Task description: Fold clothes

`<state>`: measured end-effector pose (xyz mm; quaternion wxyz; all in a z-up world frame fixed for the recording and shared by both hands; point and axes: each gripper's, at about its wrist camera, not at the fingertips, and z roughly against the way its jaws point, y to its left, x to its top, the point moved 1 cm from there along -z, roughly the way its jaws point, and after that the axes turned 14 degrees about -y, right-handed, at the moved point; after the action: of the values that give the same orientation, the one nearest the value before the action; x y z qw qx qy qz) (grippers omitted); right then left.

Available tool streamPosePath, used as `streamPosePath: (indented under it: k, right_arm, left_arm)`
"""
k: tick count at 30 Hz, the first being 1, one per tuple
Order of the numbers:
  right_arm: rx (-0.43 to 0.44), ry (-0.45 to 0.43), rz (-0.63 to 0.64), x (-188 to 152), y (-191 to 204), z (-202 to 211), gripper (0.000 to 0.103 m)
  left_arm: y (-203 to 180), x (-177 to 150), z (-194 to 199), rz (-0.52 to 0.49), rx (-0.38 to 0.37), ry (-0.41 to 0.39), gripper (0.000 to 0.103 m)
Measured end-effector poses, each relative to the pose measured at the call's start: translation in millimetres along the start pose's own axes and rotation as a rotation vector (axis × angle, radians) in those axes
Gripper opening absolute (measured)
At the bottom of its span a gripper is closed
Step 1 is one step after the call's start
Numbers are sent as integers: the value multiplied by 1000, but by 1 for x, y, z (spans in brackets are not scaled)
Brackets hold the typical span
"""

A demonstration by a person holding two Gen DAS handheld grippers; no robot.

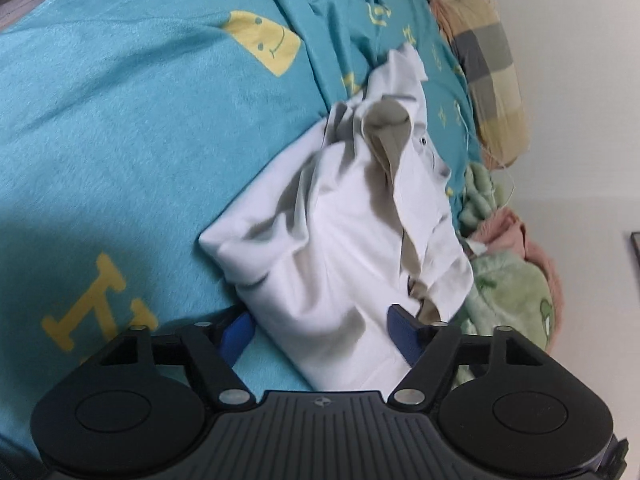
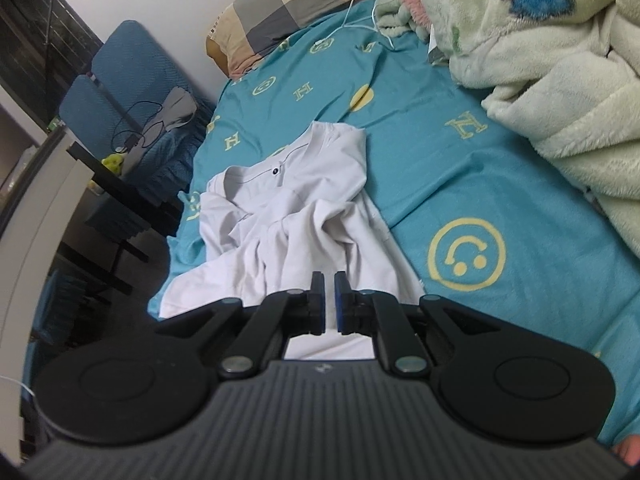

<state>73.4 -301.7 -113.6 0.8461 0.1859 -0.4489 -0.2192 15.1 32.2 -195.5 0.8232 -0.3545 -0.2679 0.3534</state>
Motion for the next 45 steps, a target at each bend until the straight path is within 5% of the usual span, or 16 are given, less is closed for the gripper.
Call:
streamPosePath:
  k: [5,7,9,11,16,22,29,32,35,36,45]
  right_arm:
    - [70,70,-93,-6,0,4,11]
    - [106,106,-152,-12,-1,6,31]
    - [154,146,-241,-19,-5,7,64]
    - [178,210,-346,-31,-10,3,70]
    - [164,373,-533,-64,-17,-11,70]
    - [152,474,-668,-92,-19,-26,69]
    - [-86,264,-678,-87,-55,-14,69]
    - [-156,203,-695,-87,-66,-10,57]
    - [-160,156,-665,-83,-65,-8,20]
    - [-147,136,-645,-81,-61,-6,16]
    - [-8,-60,-525,-48,-36,43,13]
  left_arm:
    - [2,3,-8,26,0,-40,57]
    - [3,3,-10,36,3,-52,47]
    - [4,3,-11,38,10,-61,36]
    - [5,6,-8,34,14,-67,26]
    - [-2,10,0,-1,-9,-95,12]
    - [-15,12,17,-10,-92,-128,9]
    - [-17,17,22,14,-127,-145,8]
    - [-18,17,24,5,-131,-147,8]
    - [-23,16,26,-26,-141,-156,8]
    - [-26,16,28,-46,-142,-167,8]
    - [-68,8,85,-109,-164,-226,6]
